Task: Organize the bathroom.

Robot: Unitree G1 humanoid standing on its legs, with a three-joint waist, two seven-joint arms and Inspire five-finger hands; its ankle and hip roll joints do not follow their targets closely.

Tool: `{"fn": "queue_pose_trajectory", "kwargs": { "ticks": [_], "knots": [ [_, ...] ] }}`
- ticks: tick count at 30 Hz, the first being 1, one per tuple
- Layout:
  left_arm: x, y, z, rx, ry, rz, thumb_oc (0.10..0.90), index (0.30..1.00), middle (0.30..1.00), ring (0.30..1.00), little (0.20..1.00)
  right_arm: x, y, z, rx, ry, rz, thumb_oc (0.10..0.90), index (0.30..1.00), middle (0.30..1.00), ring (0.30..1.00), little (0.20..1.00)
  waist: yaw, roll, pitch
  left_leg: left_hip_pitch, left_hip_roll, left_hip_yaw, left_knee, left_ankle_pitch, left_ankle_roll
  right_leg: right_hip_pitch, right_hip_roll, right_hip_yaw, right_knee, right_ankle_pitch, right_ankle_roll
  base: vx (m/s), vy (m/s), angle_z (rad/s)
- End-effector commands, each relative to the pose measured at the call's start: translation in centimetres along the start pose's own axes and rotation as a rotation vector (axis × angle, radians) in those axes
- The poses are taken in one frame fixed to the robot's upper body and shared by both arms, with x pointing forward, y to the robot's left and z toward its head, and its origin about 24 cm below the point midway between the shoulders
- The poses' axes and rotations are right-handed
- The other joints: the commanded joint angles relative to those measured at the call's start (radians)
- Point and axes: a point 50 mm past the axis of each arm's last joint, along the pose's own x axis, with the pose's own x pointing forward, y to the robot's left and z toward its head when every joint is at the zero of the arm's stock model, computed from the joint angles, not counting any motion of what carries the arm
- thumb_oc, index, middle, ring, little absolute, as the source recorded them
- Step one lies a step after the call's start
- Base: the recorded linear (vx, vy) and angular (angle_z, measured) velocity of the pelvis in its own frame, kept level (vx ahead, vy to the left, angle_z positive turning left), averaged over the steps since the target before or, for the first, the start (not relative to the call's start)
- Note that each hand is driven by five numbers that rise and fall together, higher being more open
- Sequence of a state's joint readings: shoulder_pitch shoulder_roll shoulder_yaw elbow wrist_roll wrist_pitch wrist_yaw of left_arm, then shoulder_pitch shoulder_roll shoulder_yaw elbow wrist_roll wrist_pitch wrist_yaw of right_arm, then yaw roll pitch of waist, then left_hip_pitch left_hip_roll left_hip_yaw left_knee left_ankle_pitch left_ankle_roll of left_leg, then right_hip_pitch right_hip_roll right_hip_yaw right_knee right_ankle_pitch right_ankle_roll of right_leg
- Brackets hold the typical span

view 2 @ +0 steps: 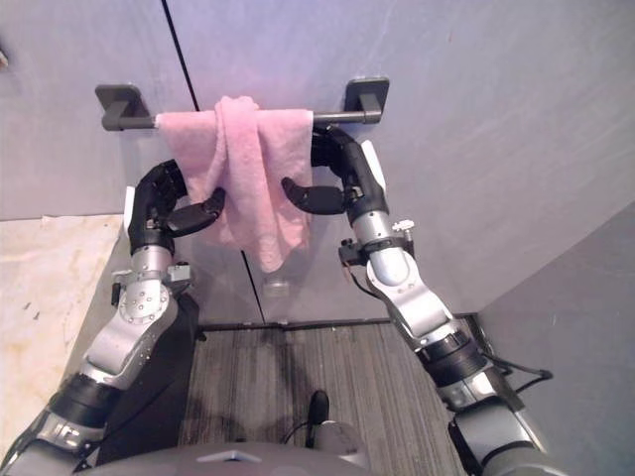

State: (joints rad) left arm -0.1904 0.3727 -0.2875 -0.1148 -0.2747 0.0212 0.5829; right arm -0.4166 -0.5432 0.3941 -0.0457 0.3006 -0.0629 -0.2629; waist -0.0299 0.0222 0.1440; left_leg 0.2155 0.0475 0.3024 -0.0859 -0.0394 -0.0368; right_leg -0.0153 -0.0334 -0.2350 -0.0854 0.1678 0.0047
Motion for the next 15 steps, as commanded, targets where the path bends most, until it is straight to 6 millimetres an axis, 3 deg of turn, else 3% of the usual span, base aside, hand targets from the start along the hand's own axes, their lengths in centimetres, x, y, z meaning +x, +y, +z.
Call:
{"fn": "queue_pose_trajectory", "kwargs": {
  "ticks": [1, 3, 4, 5, 8, 9, 10, 13, 14, 15],
  "knots": [
    [2.8, -1.3, 5.2, -0.056, -0.256, -0.047, 0.800, 0.900, 0.900, 0.900, 0.900, 3.4, 0.5, 8.7, 0.105, -0.409, -0.018, 0.425, 0.338, 0.338, 0.338, 0.338, 0.016, -0.045, -0.086, -0.067, -0.031, -0.078, 0.048, -0.015, 0.025, 0.153, -0.021, -0.022, 0.023, -0.182, 0.071, 0.00, 0.000, 0.00],
    [2.7, -1.3, 5.0, -0.054, -0.244, -0.046, 0.800, 0.900, 0.900, 0.900, 0.900, 3.2, 0.3, 8.2, 0.093, -0.396, -0.030, 0.400, 0.300, 0.300, 0.300, 0.300, 0.013, -0.045, -0.087, -0.064, -0.033, -0.076, 0.043, -0.015, 0.027, 0.152, -0.022, -0.020, 0.021, -0.180, 0.073, 0.00, 0.000, 0.00],
    [2.7, -1.2, 4.9, -0.055, -0.242, -0.042, 0.742, 0.813, 0.813, 0.813, 0.813, 3.0, 0.2, 8.0, 0.089, -0.387, -0.036, 0.400, 0.300, 0.300, 0.300, 0.300, 0.010, -0.044, -0.088, -0.061, -0.034, -0.074, 0.037, -0.014, 0.028, 0.152, -0.022, -0.019, 0.019, -0.178, 0.075, 0.00, 0.000, 0.00],
    [2.7, -1.1, 4.9, -0.056, -0.243, -0.039, 0.717, 0.775, 0.775, 0.775, 0.775, 2.9, 0.1, 7.8, 0.089, -0.379, -0.041, 0.400, 0.300, 0.300, 0.300, 0.300, 0.009, -0.044, -0.087, -0.060, -0.034, -0.073, 0.035, -0.013, 0.029, 0.152, -0.022, -0.017, 0.018, -0.176, 0.076, 0.00, 0.000, 0.00],
    [2.6, -0.8, 4.8, -0.067, -0.244, -0.025, 0.712, 0.768, 0.768, 0.768, 0.768, 2.3, -0.2, 6.9, 0.090, -0.355, -0.054, 0.400, 0.300, 0.300, 0.300, 0.300, 0.001, -0.042, -0.087, -0.057, -0.036, -0.069, 0.028, -0.011, 0.030, 0.150, -0.021, -0.014, 0.013, -0.171, 0.079, 0.00, 0.000, 0.00],
    [2.6, -0.7, 4.8, -0.068, -0.245, -0.021, 0.700, 0.749, 0.749, 0.749, 0.749, 2.2, -0.3, 6.7, 0.090, -0.348, -0.057, 0.400, 0.300, 0.300, 0.300, 0.300, 0.000, -0.042, -0.088, -0.057, -0.036, -0.068, 0.026, -0.010, 0.030, 0.150, -0.021, -0.013, 0.012, -0.170, 0.080, 0.00, 0.000, 0.00],
    [2.5, -0.6, 4.7, -0.075, -0.248, -0.012, 0.659, 0.688, 0.688, 0.688, 0.688, 1.7, -0.4, 6.1, 0.096, -0.331, -0.066, 0.400, 0.300, 0.300, 0.300, 0.300, -0.004, -0.040, -0.087, -0.055, -0.036, -0.065, 0.022, -0.008, 0.031, 0.148, -0.021, -0.012, 0.012, -0.168, 0.082, 0.00, 0.000, 0.00],
    [2.4, -0.2, 4.7, -0.086, -0.250, 0.003, 0.645, 0.667, 0.667, 0.667, 0.667, 1.1, -0.6, 5.2, 0.104, -0.300, -0.071, 0.400, 0.300, 0.300, 0.300, 0.300, -0.010, -0.039, -0.086, -0.052, -0.036, -0.060, 0.015, -0.005, 0.032, 0.146, -0.021, -0.009, 0.010, -0.165, 0.084, 0.00, 0.000, 0.00],
    [2.3, 0.0, 4.6, -0.094, -0.251, 0.009, 0.598, 0.596, 0.596, 0.596, 0.596, 0.4, -0.6, 4.4, 0.104, -0.272, -0.073, 0.400, 0.300, 0.300, 0.300, 0.300, -0.015, -0.038, -0.085, -0.051, -0.035, -0.056, 0.010, -0.002, 0.032, 0.144, -0.022, -0.009, 0.009, -0.162, 0.086, 0.00, 0.000, 0.00],
    [2.2, 0.2, 4.5, -0.099, -0.254, 0.011, 0.610, 0.615, 0.615, 0.615, 0.615, 0.1, -0.6, 4.0, 0.106, -0.257, -0.074, 0.400, 0.300, 0.300, 0.300, 0.300, -0.017, -0.038, -0.085, -0.051, -0.035, -0.054, 0.009, -0.002, 0.033, 0.143, -0.022, -0.008, 0.009, -0.161, 0.087, 0.00, 0.000, 0.00]
  ]
}}
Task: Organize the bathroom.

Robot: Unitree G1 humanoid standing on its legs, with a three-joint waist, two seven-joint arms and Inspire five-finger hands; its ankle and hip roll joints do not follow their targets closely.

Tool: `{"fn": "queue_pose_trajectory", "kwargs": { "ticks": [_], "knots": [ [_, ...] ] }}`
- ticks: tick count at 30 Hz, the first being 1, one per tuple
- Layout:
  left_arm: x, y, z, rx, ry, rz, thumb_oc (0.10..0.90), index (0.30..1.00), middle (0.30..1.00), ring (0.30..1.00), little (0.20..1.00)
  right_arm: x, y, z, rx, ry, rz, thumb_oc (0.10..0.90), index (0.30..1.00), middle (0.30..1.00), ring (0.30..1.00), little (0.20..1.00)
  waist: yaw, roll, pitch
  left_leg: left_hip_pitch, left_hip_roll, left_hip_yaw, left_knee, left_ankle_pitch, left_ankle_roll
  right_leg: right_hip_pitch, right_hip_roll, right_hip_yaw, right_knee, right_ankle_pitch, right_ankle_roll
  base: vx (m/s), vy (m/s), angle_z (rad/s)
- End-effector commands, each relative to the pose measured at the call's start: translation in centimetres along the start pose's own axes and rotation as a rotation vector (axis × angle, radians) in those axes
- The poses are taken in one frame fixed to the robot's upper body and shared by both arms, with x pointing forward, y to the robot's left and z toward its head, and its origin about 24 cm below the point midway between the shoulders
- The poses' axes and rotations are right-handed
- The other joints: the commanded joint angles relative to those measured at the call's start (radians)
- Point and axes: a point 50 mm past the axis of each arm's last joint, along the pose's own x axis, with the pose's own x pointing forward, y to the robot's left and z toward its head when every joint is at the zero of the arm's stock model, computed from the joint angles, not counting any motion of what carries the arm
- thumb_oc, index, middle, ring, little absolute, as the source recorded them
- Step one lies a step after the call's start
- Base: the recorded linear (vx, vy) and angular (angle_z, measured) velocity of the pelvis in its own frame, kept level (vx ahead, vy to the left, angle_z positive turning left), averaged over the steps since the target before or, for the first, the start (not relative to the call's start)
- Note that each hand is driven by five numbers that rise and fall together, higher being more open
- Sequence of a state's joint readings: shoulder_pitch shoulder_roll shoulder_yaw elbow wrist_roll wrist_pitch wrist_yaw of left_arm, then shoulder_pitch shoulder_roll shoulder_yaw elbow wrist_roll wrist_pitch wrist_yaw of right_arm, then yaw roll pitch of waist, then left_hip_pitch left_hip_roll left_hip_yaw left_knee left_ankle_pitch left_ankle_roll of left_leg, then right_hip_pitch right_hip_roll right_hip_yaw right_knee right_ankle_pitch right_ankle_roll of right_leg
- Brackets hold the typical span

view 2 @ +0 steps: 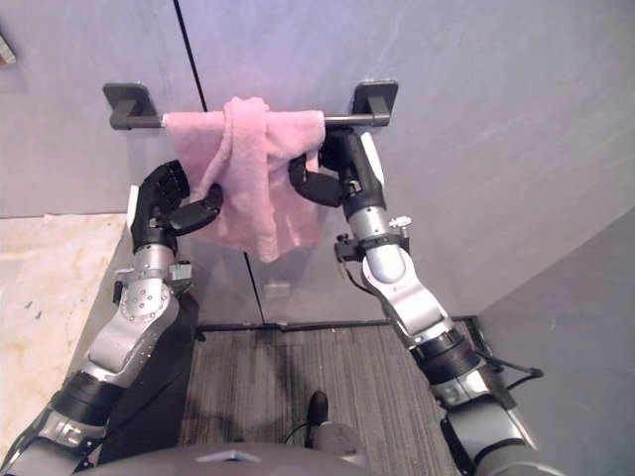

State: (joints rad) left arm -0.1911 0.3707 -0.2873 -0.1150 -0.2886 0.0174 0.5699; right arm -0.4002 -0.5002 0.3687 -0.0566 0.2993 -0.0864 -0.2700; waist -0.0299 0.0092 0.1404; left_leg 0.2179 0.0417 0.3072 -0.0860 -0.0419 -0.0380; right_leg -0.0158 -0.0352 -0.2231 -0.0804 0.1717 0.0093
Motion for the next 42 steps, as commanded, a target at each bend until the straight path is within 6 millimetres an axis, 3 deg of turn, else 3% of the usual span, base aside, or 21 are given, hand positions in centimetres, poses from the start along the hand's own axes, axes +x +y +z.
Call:
{"fn": "queue_pose_trajectory", "kwargs": {
  "ticks": [1, 2, 3, 9, 23, 42],
  "knots": [
    [2.0, 0.4, 4.5, -0.084, -0.261, 0.029, 0.648, 0.672, 0.672, 0.672, 0.672, -0.2, -0.7, 3.0, 0.062, -0.205, -0.042, 0.400, 0.300, 0.300, 0.300, 0.300, -0.021, -0.024, -0.081, -0.054, -0.030, -0.056, 0.008, 0.001, 0.035, 0.140, -0.021, -0.018, 0.004, -0.163, 0.084, 0.00, 0.000, 0.00],
    [2.0, 0.5, 4.4, -0.088, -0.260, 0.031, 0.703, 0.754, 0.754, 0.754, 0.754, -0.5, -0.8, 2.7, 0.065, -0.192, -0.041, 0.400, 0.300, 0.300, 0.300, 0.300, -0.023, -0.023, -0.080, -0.054, -0.030, -0.054, 0.008, 0.001, 0.036, 0.140, -0.021, -0.017, 0.004, -0.163, 0.084, 0.00, 0.000, 0.00],
    [1.8, 0.7, 4.3, -0.093, -0.262, 0.039, 0.800, 0.900, 0.900, 0.900, 0.900, -1.0, -0.8, 2.2, 0.068, -0.171, -0.039, 0.400, 0.300, 0.300, 0.300, 0.300, -0.027, -0.023, -0.079, -0.053, -0.030, -0.051, 0.008, 0.001, 0.037, 0.138, -0.021, -0.015, 0.004, -0.162, 0.085, 0.00, 0.000, 0.00],
    [1.3, 1.6, 4.3, -0.095, -0.268, 0.059, 0.800, 0.900, 0.900, 0.900, 0.900, -3.0, -1.5, 0.0, 0.074, -0.079, -0.077, 0.400, 0.300, 0.300, 0.300, 0.300, -0.037, -0.021, -0.072, -0.051, -0.031, -0.041, 0.007, 0.000, 0.042, 0.135, -0.022, -0.011, 0.007, -0.161, 0.088, 0.00, 0.000, 0.00],
    [0.6, 3.2, 3.7, -0.109, -0.254, 0.142, 0.800, 0.900, 0.900, 0.900, 0.900, -5.7, -2.5, -2.1, 0.090, 0.011, -0.202, 0.400, 0.300, 0.300, 0.300, 0.300, -0.052, -0.015, -0.067, -0.045, -0.035, -0.028, 0.005, -0.001, 0.051, 0.130, -0.021, -0.004, 0.019, -0.164, 0.090, 0.01, 0.003, 0.00],
    [0.6, 3.7, 4.6, -0.128, -0.319, 0.154, 0.800, 0.900, 0.900, 0.900, 0.900, -7.3, -3.4, -3.9, 0.060, 0.102, -0.323, 0.400, 0.300, 0.300, 0.300, 0.300, -0.072, -0.011, -0.064, -0.040, -0.039, -0.013, 0.008, -0.006, 0.058, 0.123, -0.019, 0.009, 0.033, -0.170, 0.092, 0.00, 0.000, 0.00]
  ]
}}
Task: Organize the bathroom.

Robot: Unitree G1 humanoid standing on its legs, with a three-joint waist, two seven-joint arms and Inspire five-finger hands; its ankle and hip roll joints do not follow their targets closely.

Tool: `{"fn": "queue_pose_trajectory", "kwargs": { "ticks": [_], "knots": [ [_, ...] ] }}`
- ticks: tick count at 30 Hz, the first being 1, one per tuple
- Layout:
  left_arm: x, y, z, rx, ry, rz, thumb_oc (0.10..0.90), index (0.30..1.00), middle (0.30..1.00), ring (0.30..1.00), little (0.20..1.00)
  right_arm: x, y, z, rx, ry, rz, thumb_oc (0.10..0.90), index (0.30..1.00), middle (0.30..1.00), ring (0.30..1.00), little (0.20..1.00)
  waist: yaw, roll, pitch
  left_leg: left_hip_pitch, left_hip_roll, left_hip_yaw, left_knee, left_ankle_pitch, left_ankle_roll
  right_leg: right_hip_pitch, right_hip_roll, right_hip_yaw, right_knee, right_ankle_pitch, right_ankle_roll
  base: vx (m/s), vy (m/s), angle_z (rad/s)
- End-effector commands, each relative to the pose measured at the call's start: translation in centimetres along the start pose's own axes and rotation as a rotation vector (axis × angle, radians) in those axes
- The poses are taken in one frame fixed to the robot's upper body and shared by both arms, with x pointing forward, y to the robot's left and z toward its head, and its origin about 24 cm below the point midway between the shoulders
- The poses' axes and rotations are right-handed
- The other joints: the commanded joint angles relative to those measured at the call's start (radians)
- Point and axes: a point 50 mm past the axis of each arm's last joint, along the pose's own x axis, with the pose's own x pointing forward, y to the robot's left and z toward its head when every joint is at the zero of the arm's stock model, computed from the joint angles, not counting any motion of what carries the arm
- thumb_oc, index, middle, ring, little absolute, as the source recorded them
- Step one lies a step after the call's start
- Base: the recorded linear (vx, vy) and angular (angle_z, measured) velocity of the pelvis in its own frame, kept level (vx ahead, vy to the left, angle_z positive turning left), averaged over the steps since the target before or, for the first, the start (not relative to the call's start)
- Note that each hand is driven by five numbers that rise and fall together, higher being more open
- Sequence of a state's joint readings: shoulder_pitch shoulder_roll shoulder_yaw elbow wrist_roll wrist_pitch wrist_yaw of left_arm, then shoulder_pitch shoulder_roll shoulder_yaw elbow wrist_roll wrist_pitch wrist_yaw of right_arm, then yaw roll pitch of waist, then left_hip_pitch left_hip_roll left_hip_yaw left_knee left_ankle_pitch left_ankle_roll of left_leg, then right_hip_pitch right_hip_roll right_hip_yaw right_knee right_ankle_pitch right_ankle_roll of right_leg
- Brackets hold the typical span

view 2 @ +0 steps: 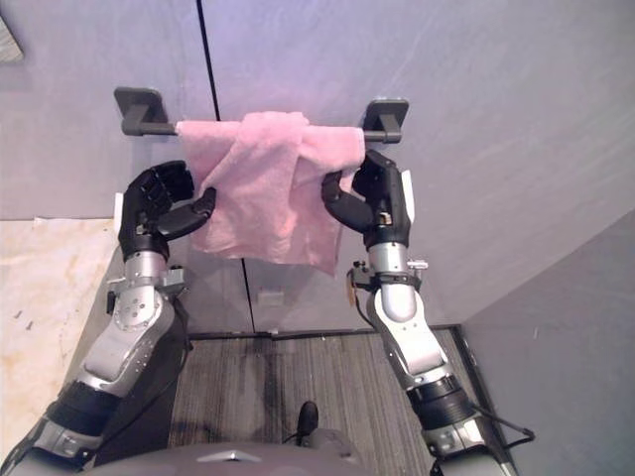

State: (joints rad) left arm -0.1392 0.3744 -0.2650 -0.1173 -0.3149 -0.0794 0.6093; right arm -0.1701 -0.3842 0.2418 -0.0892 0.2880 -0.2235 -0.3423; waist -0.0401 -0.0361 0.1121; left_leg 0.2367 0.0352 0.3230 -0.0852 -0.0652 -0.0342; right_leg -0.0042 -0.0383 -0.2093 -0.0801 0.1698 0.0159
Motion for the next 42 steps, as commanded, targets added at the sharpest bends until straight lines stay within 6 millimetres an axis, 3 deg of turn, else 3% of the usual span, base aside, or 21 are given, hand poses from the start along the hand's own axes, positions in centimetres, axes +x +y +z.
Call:
{"fn": "queue_pose_trajectory", "kwargs": {
  "ticks": [1, 9, 19, 26, 34, 35, 36, 37, 38, 39, 42],
  "knots": [
    [1.6, 2.2, 5.1, -0.082, -0.302, 0.070, 0.800, 0.900, 0.900, 0.900, 0.900, -2.6, -3.2, -1.6, -0.093, 0.077, -0.096, 0.400, 0.300, 0.300, 0.300, 0.300, -0.065, 0.034, -0.036, -0.058, -0.032, -0.029, 0.007, 0.018, 0.054, 0.111, -0.016, -0.003, 0.034, -0.168, 0.085, 0.04, 0.007, 0.00],
    [1.5, 2.7, 5.7, -0.118, -0.313, 0.029, 0.800, 0.900, 0.900, 0.900, 0.900, -3.3, -4.0, -2.0, -0.112, 0.112, -0.096, 0.400, 0.300, 0.300, 0.300, 0.300, -0.069, 0.031, -0.039, -0.061, -0.033, -0.026, 0.009, 0.019, 0.055, 0.107, -0.017, -0.003, 0.037, -0.168, 0.087, 0.02, 0.001, 0.00],
    [1.6, 0.4, 7.0, -0.170, -0.312, -0.176, 0.800, 0.900, 0.900, 0.900, 0.900, -3.1, -3.0, -2.2, -0.112, 0.125, -0.035, 0.400, 0.300, 0.300, 0.300, 0.300, -0.074, 0.039, -0.036, -0.061, -0.036, -0.025, 0.013, 0.017, 0.059, 0.101, -0.017, 0.003, 0.046, -0.170, 0.090, 0.00, 0.000, 0.00],
    [1.5, -1.1, 6.6, -0.282, -0.233, -0.330, 0.800, 0.900, 0.900, 0.900, 0.900, -3.1, -2.5, -2.5, -0.113, 0.136, -0.002, 0.400, 0.300, 0.300, 0.300, 0.300, -0.078, 0.047, -0.041, -0.058, -0.035, -0.021, 0.009, 0.019, 0.060, 0.097, -0.017, 0.005, 0.048, -0.168, 0.093, 0.01, 0.002, -0.02],
    [1.8, -1.9, 6.3, -0.266, -0.187, -0.395, 0.800, 0.900, 0.900, 0.900, 0.900, -3.2, -2.1, -2.9, -0.111, 0.157, 0.025, 0.400, 0.300, 0.300, 0.300, 0.300, -0.086, 0.054, -0.045, -0.054, -0.035, -0.010, 0.009, 0.020, 0.062, 0.095, -0.016, 0.009, 0.052, -0.168, 0.094, 0.00, 0.000, 0.00],
    [1.9, -1.9, 6.3, -0.257, -0.187, -0.387, 0.685, 0.728, 0.728, 0.728, 0.728, -3.2, -2.0, -3.0, -0.109, 0.159, 0.027, 0.400, 0.300, 0.300, 0.300, 0.300, -0.087, 0.055, -0.046, -0.053, -0.034, -0.009, 0.008, 0.020, 0.062, 0.095, -0.016, 0.010, 0.052, -0.169, 0.094, 0.00, 0.000, 0.00],
    [1.9, -1.9, 6.3, -0.251, -0.189, -0.382, 0.642, 0.662, 0.662, 0.662, 0.662, -3.2, -2.0, -3.0, -0.109, 0.160, 0.027, 0.400, 0.300, 0.300, 0.300, 0.300, -0.088, 0.055, -0.046, -0.053, -0.034, -0.009, 0.008, 0.020, 0.063, 0.095, -0.016, 0.010, 0.052, -0.169, 0.094, 0.00, 0.000, 0.00],
    [2.2, -1.7, 6.3, -0.243, -0.183, -0.368, 0.565, 0.547, 0.547, 0.547, 0.547, -3.3, -2.1, -3.0, -0.109, 0.163, 0.031, 0.400, 0.300, 0.300, 0.300, 0.300, -0.090, 0.055, -0.048, -0.053, -0.035, -0.008, 0.008, 0.021, 0.062, 0.094, -0.016, 0.010, 0.053, -0.170, 0.095, 0.00, 0.000, 0.00],
    [2.3, -1.7, 6.3, -0.241, -0.183, -0.364, 0.424, 0.335, 0.335, 0.335, 0.335, -3.3, -2.1, -3.0, -0.109, 0.163, 0.031, 0.400, 0.300, 0.300, 0.300, 0.300, -0.091, 0.055, -0.048, -0.053, -0.035, -0.008, 0.009, 0.021, 0.062, 0.094, -0.016, 0.010, 0.054, -0.170, 0.095, 0.00, 0.000, 0.00],
    [2.4, -1.5, 6.2, -0.224, -0.186, -0.356, 0.400, 0.300, 0.300, 0.300, 0.300, -3.4, -2.1, -3.1, -0.109, 0.166, 0.033, 0.400, 0.300, 0.300, 0.300, 0.300, -0.093, 0.056, -0.050, -0.054, -0.034, -0.006, 0.009, 0.021, 0.062, 0.093, -0.016, 0.011, 0.056, -0.171, 0.095, 0.00, 0.000, 0.00],
    [2.6, -1.1, 6.1, -0.200, -0.190, -0.331, 0.400, 0.300, 0.300, 0.300, 0.300, -3.4, -2.3, -3.1, -0.109, 0.169, 0.031, 0.400, 0.300, 0.300, 0.300, 0.300, -0.092, 0.056, -0.051, -0.055, -0.033, -0.006, 0.010, 0.022, 0.061, 0.092, -0.016, 0.012, 0.058, -0.172, 0.094, 0.00, 0.000, 0.00]
  ]
}}
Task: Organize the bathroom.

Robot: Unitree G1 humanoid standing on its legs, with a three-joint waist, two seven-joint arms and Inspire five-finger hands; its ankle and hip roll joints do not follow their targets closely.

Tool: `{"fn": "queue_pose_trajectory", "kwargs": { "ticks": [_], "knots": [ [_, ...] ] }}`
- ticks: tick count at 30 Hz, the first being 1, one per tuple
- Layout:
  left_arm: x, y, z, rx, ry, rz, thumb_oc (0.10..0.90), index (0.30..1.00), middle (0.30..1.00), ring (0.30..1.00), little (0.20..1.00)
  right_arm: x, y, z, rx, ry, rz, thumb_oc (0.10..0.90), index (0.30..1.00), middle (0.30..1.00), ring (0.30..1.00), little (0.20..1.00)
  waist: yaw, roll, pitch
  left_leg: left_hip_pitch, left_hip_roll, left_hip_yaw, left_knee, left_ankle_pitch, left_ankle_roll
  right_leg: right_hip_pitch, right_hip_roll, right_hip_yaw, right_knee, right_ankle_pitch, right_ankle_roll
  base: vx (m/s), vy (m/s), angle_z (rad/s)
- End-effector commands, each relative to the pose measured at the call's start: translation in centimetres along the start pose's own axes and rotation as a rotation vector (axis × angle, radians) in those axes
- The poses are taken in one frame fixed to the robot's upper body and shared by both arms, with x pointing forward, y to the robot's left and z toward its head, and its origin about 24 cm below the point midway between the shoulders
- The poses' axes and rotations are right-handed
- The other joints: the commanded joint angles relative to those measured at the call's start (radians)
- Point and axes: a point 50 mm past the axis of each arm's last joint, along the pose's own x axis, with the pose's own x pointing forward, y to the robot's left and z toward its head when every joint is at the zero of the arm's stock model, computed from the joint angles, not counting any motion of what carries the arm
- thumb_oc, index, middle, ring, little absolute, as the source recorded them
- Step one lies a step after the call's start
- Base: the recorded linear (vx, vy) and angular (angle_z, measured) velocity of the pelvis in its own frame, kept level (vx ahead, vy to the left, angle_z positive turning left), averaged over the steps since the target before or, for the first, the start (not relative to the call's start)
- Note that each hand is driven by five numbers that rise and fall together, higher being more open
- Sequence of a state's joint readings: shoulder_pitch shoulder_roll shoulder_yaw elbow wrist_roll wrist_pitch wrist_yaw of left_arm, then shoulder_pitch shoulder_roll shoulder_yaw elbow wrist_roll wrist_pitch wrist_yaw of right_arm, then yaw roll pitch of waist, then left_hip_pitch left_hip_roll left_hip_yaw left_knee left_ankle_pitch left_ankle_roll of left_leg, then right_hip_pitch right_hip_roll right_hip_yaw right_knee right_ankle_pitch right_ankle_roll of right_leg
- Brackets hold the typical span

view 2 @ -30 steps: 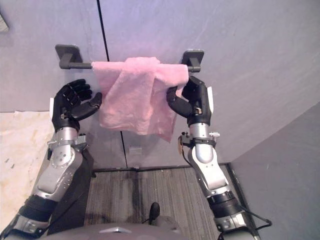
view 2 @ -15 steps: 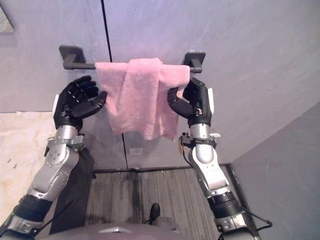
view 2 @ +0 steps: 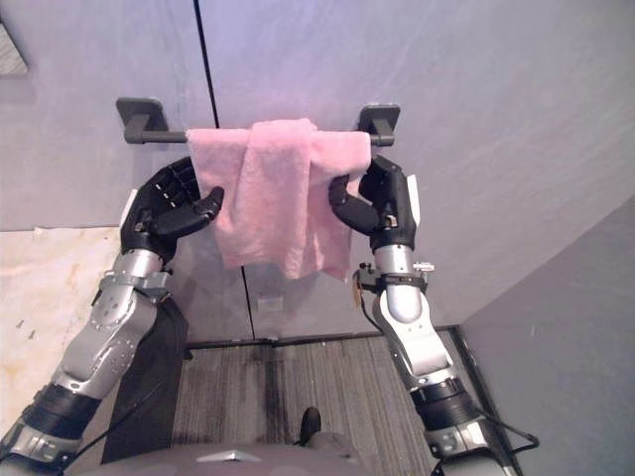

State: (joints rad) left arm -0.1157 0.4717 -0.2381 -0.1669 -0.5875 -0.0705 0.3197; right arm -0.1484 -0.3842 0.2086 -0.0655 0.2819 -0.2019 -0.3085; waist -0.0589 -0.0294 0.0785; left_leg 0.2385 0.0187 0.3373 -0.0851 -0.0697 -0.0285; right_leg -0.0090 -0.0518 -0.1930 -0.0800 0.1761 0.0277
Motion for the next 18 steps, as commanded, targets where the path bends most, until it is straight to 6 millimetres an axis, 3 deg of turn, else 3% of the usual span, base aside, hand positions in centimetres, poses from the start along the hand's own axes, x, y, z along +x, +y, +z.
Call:
{"fn": "queue_pose_trajectory", "kwargs": {
  "ticks": [1, 10, 18],
  "knots": [
    [2.4, -1.5, 5.4, 0.011, -0.274, -0.065, 0.400, 0.300, 0.300, 0.300, 0.300, -3.0, -1.4, -2.5, -0.080, 0.122, 0.036, 0.400, 0.300, 0.300, 0.300, 0.300, -0.073, 0.049, -0.017, -0.056, -0.017, -0.022, 0.010, 0.026, 0.056, 0.097, -0.002, -0.005, 0.059, -0.180, 0.081, 0.00, 0.000, 0.00],
    [1.4, 1.4, 5.2, -0.049, -0.327, 0.152, 0.400, 0.300, 0.300, 0.300, 0.300, -3.6, -1.7, -3.1, -0.041, 0.157, -0.009, 0.400, 0.300, 0.300, 0.300, 0.300, -0.060, 0.042, -0.014, -0.058, -0.017, -0.028, 0.009, 0.025, 0.055, 0.101, -0.002, -0.013, 0.060, -0.186, 0.076, 0.00, -0.001, -0.02],
    [-0.3, 2.3, 4.0, -0.158, -0.373, 0.384, 0.400, 0.300, 0.300, 0.300, 0.300, -5.0, -2.2, -5.0, 0.060, 0.262, -0.218, 0.400, 0.300, 0.300, 0.300, 0.300, -0.053, 0.032, -0.004, -0.060, -0.020, -0.034, 0.009, 0.022, 0.057, 0.104, -0.004, -0.020, 0.060, -0.185, 0.072, 0.00, 0.000, 0.00]
  ]
}}
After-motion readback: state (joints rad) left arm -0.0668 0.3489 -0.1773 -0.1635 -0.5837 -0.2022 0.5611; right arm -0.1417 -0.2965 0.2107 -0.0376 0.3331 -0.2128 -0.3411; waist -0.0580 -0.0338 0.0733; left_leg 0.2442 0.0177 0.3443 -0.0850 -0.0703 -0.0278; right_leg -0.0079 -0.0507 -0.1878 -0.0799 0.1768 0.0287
